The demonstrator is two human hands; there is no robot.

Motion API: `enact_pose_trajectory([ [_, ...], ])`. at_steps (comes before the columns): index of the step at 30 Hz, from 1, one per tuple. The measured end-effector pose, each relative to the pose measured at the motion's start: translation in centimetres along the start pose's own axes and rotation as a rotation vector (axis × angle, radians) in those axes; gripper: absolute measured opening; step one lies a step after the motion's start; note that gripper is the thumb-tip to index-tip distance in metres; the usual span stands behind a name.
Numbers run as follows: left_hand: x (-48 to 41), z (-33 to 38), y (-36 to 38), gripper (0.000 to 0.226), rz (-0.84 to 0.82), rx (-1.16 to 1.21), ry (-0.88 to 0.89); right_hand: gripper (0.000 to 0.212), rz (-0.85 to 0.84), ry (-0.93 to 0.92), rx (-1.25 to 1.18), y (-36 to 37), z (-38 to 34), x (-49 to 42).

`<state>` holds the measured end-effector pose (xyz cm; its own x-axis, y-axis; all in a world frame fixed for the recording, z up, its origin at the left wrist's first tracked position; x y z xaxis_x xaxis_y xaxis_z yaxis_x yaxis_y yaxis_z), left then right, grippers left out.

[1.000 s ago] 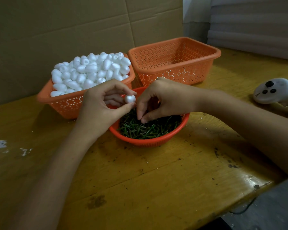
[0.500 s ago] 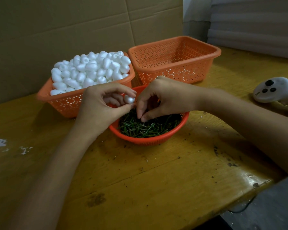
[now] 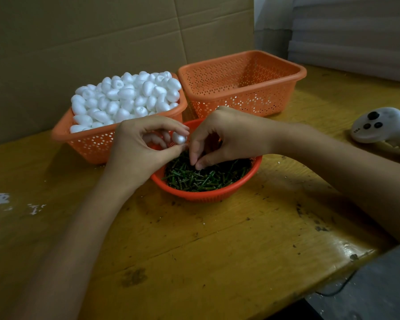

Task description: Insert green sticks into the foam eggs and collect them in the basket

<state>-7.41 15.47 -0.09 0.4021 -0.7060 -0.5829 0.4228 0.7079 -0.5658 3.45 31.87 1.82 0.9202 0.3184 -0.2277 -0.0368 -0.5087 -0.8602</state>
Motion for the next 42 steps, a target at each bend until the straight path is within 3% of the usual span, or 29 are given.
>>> enact_pose_trajectory([
  [42,0.09,0.43,0.16,0.025,0.007,0.019,0.005,0.018,0.006,-0.007,-0.023,0.05,0.07,-0.06],
])
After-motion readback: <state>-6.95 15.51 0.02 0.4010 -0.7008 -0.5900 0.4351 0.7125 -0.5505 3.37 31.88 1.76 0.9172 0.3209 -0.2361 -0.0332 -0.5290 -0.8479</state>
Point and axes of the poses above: each hand's wrist, its own x-axis away from the middle knuckle, its own y-axis out of the palm, z = x × y, the point moved 3 cm from there along -x, towards the middle knuckle, and after that the axes turned 3 degrees about -x, right-handed, at the moved point
